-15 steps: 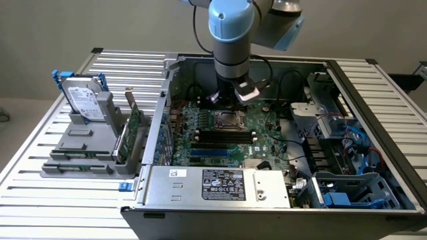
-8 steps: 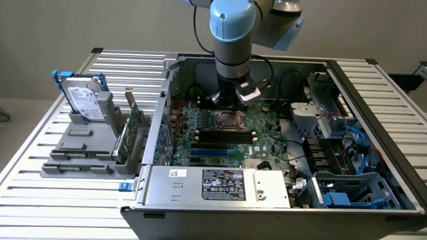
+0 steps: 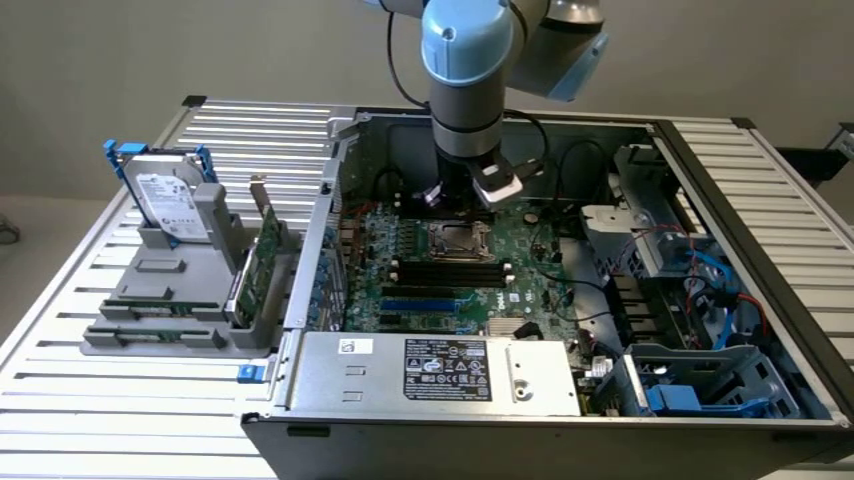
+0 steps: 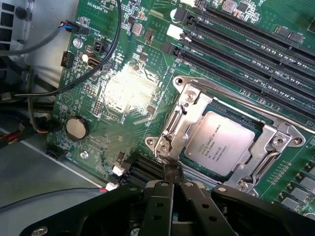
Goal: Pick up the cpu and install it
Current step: 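Install the first cpu locking lever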
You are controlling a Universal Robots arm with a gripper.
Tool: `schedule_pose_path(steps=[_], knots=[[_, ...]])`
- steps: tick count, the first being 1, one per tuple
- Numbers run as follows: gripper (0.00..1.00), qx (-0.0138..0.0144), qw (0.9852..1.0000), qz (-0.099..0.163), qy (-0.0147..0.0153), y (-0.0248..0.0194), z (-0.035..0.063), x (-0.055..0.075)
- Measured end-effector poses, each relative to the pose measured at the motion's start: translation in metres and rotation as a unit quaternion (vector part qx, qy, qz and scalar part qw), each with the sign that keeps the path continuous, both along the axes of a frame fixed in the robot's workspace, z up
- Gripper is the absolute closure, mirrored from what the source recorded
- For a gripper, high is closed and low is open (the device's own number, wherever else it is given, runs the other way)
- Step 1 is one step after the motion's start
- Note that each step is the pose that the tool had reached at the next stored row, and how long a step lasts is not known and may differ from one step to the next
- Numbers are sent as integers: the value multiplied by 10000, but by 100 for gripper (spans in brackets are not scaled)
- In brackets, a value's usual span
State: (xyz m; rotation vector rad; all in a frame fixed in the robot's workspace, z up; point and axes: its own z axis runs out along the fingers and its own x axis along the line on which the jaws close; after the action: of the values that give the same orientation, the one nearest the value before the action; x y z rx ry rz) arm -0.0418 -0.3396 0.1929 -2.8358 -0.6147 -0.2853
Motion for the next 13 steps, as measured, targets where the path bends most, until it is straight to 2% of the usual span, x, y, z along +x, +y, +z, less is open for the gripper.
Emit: schedule_pose_path(steps=[2, 6, 11, 13], knots=[[89, 15, 10000, 0, 0, 0, 0, 2], [89, 22, 10000, 1, 13, 1, 12, 3], [89, 19, 10000, 0, 92, 1, 103, 3], [89, 19, 9999, -1, 114, 1, 153, 2]])
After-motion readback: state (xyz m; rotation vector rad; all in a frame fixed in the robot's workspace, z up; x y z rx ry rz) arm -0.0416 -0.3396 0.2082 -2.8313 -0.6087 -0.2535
